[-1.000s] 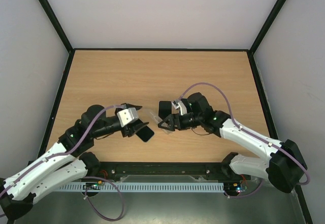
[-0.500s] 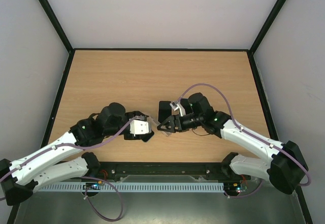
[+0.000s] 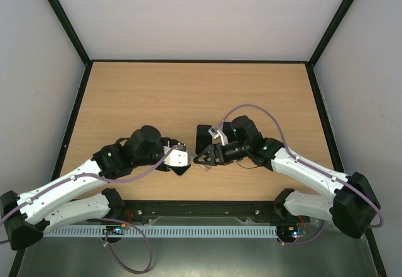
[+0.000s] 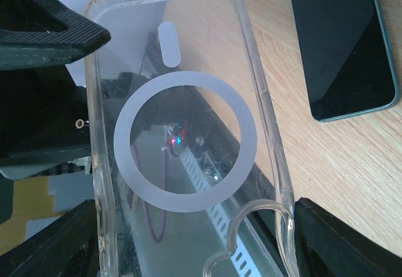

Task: Put the phone into the phone case

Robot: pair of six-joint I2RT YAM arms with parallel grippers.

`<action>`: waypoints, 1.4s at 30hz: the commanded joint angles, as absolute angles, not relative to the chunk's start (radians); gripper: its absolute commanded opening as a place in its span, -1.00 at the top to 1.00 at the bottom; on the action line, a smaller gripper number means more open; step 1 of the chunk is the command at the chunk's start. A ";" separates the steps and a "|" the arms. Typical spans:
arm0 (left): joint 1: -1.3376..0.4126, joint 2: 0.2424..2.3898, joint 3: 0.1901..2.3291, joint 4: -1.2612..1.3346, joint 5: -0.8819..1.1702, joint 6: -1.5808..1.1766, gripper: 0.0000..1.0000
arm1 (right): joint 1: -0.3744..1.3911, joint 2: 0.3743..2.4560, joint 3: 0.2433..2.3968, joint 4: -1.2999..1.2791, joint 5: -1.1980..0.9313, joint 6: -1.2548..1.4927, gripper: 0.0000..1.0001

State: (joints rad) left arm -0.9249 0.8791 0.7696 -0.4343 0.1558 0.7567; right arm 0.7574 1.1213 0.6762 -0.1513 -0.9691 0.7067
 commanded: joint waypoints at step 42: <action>-0.503 1.046 0.821 -0.436 -0.160 -0.610 -0.38 | 0.777 1.019 0.601 -0.183 -0.379 0.808 -0.38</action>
State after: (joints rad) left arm -0.6254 1.0443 0.8032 -0.3332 -0.1944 -0.2649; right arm 0.7639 1.0035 0.5865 -0.1402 -0.4664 0.8249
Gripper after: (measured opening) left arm 0.673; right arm 0.694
